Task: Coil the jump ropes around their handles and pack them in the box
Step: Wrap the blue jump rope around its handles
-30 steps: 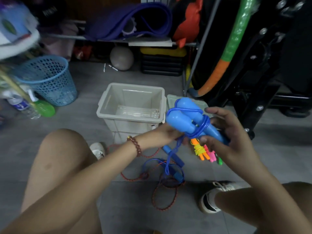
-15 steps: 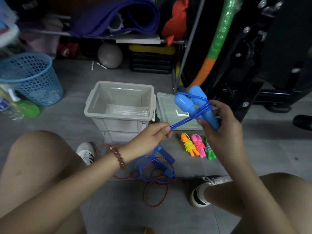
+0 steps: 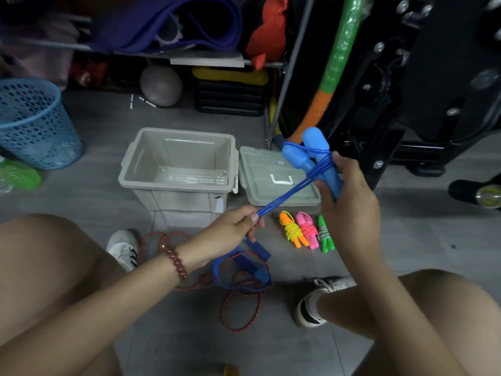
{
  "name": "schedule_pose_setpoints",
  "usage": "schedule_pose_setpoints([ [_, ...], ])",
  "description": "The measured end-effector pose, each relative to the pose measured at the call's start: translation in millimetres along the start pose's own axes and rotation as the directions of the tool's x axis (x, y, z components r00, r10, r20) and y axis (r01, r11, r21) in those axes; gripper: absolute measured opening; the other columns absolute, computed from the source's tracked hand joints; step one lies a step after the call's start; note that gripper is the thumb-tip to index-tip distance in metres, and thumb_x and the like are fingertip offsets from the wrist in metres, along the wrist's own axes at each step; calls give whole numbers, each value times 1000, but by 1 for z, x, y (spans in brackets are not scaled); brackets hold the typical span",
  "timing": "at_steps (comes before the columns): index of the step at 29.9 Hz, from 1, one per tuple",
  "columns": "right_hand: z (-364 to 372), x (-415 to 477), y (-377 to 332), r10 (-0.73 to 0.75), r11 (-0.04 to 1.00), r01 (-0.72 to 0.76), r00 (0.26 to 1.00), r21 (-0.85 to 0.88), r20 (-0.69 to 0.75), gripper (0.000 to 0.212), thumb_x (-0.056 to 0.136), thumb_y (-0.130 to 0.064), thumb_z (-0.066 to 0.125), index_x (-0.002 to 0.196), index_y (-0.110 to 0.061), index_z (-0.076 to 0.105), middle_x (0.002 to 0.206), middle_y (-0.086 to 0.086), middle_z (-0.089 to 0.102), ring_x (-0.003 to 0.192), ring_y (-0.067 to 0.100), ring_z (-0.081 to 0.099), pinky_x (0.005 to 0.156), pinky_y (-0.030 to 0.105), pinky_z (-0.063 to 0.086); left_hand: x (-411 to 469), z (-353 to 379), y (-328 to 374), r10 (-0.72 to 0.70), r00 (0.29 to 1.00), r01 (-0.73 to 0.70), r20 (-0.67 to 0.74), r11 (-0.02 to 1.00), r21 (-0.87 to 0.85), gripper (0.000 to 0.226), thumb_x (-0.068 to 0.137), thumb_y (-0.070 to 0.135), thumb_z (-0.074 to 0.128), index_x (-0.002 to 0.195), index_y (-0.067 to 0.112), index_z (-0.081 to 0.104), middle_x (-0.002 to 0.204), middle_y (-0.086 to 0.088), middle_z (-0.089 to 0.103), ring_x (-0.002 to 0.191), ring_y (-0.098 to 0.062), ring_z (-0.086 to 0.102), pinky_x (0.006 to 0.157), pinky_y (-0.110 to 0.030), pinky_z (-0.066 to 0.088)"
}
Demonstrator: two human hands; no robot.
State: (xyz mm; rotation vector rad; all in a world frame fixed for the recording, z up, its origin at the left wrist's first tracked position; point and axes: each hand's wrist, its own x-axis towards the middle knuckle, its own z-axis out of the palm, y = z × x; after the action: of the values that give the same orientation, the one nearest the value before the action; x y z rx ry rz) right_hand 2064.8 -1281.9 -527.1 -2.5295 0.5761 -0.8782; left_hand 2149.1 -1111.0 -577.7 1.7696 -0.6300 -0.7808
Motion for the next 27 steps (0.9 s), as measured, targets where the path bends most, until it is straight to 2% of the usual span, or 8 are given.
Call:
schedule_pose_setpoints([
  [3, 2, 0, 1, -19, 999, 21, 999, -51, 30, 42, 87, -13, 66, 126, -8, 51, 119, 7, 64, 86, 34, 65, 63, 27, 39, -3, -3, 0, -55, 998, 53, -17, 994, -93, 31, 102, 14, 29, 80, 16, 51, 55, 5, 33, 41, -2, 31, 46, -20, 29],
  [6, 5, -1, 3, 33, 998, -30, 997, -60, 65, 44, 88, -14, 65, 128, -9, 47, 118, 9, 64, 89, 36, 64, 63, 29, 39, -12, -3, 9, -128, 987, 149, 97, 951, -269, 25, 102, 18, 31, 82, 18, 46, 50, 10, 33, 40, -2, 21, 36, -13, 19],
  [11, 5, 1, 4, 115, 989, -109, 992, -99, 60, 35, 90, -17, 60, 119, -4, 46, 133, 2, 55, 96, 40, 61, 67, 37, 42, -23, 0, 3, -173, 962, 191, 212, 979, -65, 33, 100, 26, 38, 71, 13, 46, 51, 5, 39, 34, -2, 31, 36, -14, 29],
  [14, 4, 2, 9, 91, 986, -79, 993, -144, 74, 32, 90, -15, 60, 117, -3, 48, 126, 8, 58, 91, 39, 62, 62, 33, 37, -19, -7, -3, -79, 985, 72, 155, 996, 51, 39, 95, 35, 39, 62, 15, 43, 45, 10, 45, 42, -3, 43, 51, -20, 40],
  [18, 11, -2, 12, 98, 969, -46, 973, -242, 208, 35, 86, -10, 59, 119, -5, 49, 113, 14, 60, 83, 40, 61, 59, 33, 34, -19, -22, 14, 116, 990, -122, 84, 991, 63, 36, 92, 34, 47, 59, 20, 44, 51, 13, 41, 52, -3, 36, 53, -17, 33],
  [20, 15, -6, 15, 190, 970, -110, 901, -218, 390, 40, 85, -10, 59, 123, -9, 48, 110, 14, 63, 93, 37, 62, 66, 34, 40, -26, -29, 20, 191, 982, -184, -1, 950, 251, 35, 82, 41, 58, 58, 18, 47, 52, 11, 41, 53, -5, 36, 54, -26, 33],
  [22, 20, -13, 15, 200, 976, -108, 784, -188, 588, 43, 84, -10, 58, 126, -11, 47, 110, 14, 64, 101, 32, 60, 75, 32, 42, -32, -37, 24, 251, 957, -146, -146, 852, 503, 36, 72, 49, 60, 61, 16, 54, 52, 7, 48, 52, -8, 43, 57, -32, 41],
  [27, 42, -42, 0, -21, 993, 101, 637, -57, 771, 46, 84, -18, 59, 129, -16, 46, 117, 6, 58, 112, 25, 53, 91, 32, 42, -37, -48, 29, 362, 899, -147, -245, 778, 610, 38, 71, 51, 59, 62, 14, 57, 48, 5, 48, 50, -10, 42, 55, -32, 42],
])
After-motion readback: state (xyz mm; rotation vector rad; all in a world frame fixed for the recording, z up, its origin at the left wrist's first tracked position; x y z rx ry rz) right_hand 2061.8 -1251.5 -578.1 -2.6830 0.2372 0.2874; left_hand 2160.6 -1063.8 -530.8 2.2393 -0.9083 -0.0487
